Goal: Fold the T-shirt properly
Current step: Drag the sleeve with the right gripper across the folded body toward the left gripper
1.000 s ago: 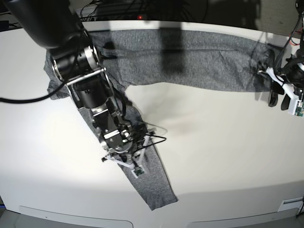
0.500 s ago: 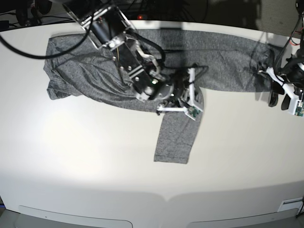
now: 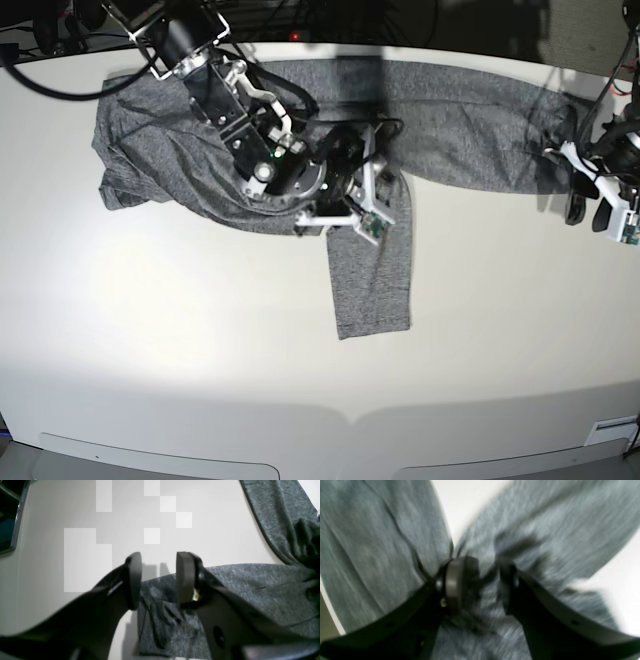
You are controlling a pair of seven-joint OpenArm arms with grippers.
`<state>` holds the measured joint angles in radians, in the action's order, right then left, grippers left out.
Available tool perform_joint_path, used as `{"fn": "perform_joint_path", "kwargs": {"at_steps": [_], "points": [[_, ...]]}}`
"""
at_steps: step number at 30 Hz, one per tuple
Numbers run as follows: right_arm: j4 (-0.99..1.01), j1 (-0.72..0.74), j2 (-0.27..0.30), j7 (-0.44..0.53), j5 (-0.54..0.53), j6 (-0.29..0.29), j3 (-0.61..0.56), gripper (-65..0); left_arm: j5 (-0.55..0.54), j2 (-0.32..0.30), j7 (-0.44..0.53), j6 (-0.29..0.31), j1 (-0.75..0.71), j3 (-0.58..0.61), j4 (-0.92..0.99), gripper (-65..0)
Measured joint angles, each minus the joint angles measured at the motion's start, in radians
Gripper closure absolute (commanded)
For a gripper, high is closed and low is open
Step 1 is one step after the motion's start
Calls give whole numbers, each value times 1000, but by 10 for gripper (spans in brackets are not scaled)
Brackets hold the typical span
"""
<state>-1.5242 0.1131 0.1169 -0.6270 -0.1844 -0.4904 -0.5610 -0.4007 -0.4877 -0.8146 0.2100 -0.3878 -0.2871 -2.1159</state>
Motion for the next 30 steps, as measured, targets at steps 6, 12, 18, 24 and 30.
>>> {"fn": "perform_joint_path", "kwargs": {"at_steps": [6,12,18,24,30], "points": [[18,84,-67,189,117,277,29,-244,0,0,0,1,0,0,0,-226],[322,228,-260,224,238,325,222,-244,-1,0,0,0,0,0,0,-226],[656,380,-264,252,130,334,319,-243,-23,3,-2,0,0,0,0,-226],[835,409,-269,283,144,254,319,-244,-26,3,-8,0,0,0,0,-226],[837,406,-265,286,136,72,238,-243,-26,3,-8,0,0,0,0,-226]]}}
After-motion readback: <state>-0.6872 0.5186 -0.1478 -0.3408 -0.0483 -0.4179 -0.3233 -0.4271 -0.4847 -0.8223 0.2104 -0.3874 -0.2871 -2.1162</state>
